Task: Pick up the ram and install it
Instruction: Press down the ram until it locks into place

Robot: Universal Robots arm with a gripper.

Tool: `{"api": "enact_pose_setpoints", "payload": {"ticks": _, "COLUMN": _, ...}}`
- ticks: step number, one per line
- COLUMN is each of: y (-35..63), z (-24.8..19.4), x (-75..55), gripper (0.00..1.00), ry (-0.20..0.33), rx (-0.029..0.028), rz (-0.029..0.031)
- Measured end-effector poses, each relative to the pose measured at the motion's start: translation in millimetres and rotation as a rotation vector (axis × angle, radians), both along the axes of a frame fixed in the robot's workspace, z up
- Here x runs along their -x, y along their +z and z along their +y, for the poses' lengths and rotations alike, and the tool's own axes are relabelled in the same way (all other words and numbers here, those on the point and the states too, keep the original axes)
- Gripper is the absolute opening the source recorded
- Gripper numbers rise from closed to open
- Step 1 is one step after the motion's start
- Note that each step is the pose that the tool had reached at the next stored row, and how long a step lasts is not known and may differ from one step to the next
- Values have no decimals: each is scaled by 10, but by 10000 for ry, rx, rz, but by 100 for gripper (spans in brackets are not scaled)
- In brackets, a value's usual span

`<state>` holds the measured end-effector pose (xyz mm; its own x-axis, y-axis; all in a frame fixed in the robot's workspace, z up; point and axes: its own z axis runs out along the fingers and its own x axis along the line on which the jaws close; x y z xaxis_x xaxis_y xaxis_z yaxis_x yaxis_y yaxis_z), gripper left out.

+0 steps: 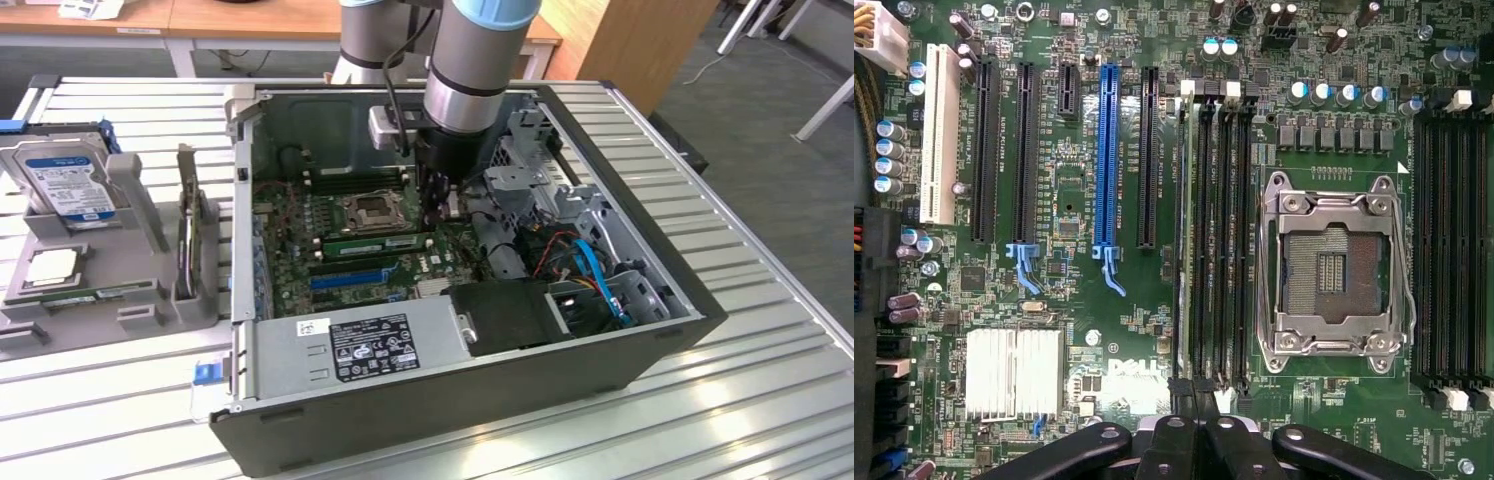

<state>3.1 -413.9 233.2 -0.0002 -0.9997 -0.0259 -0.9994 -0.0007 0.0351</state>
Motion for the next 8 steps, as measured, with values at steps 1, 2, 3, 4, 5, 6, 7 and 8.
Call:
{"api": "enact_pose_setpoints", "payload": {"ticks": 1, "y": -1, "z": 1, "x": 0, "gripper": 10, "ry": -1, "rx": -2, "rz": 0}}
{"api": "enact_pose_setpoints", "payload": {"ticks": 2, "y": -2, "z": 3, "x": 0, "gripper": 10, "ry": -3, "rx": -4, "rz": -1}}
{"api": "enact_pose_setpoints", "payload": {"ticks": 3, "y": -2, "z": 3, "x": 0, "gripper": 10, "ry": -5, "rx": -3, "rz": -1}}
{"api": "enact_pose_setpoints", "payload": {"ticks": 4, "y": -2, "z": 3, "x": 0, "gripper": 10, "ry": -7, "rx": -3, "rz": -1}}
{"api": "enact_pose_setpoints", "payload": {"ticks": 5, "y": -2, "z": 3, "x": 0, "gripper": 10, "ry": -14, "rx": -1, "rz": 0}}
{"api": "enact_pose_setpoints", "payload": {"ticks": 6, "y": -2, "z": 3, "x": 0, "gripper": 10, "ry": -46, "rx": 0, "rz": 1}}
{"api": "enact_pose_setpoints", "payload": {"ticks": 7, "y": -2, "z": 3, "x": 0, "gripper": 10, "ry": -83, "rx": 2, "rz": 1}}
{"api": "enact_pose_setpoints", "payload": {"ticks": 8, "y": -2, "z": 3, "x": 0, "gripper": 10, "ry": -100, "rx": 2, "rz": 0}}
